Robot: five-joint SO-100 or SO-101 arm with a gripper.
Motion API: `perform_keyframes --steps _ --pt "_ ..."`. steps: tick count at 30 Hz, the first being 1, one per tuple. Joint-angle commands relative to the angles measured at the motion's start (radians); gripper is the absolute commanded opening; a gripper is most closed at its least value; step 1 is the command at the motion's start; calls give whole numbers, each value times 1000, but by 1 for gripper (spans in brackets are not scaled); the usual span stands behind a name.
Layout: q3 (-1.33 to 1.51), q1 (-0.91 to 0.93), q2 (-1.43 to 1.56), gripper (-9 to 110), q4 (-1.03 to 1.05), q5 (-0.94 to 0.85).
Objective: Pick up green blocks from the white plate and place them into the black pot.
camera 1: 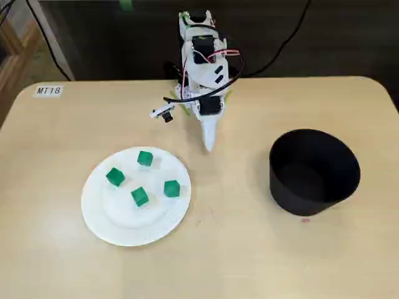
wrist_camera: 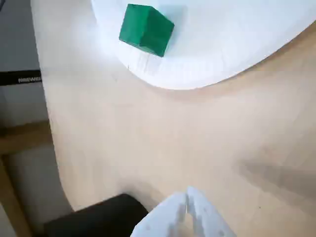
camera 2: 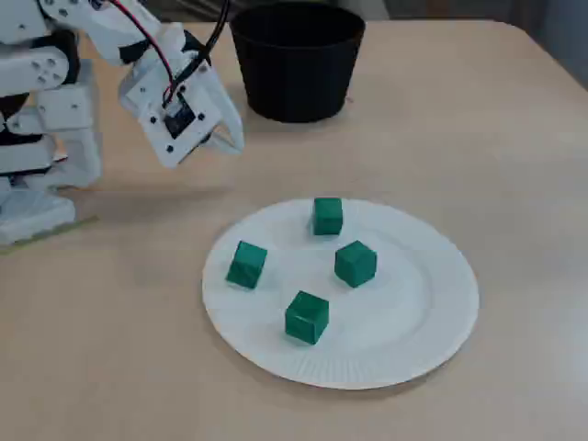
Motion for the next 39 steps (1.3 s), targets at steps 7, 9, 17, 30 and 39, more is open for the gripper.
perform_keyframes --steps 7,9,17,30,39 --pt "-933 160 -601 -2 109 58" --pt "-933 160 -600 -2 109 58" --pt "-933 161 -600 -2 110 57" --pt "-1278 360 -1086 7 342 54" --pt "-1480 555 -1508 -2 515 67"
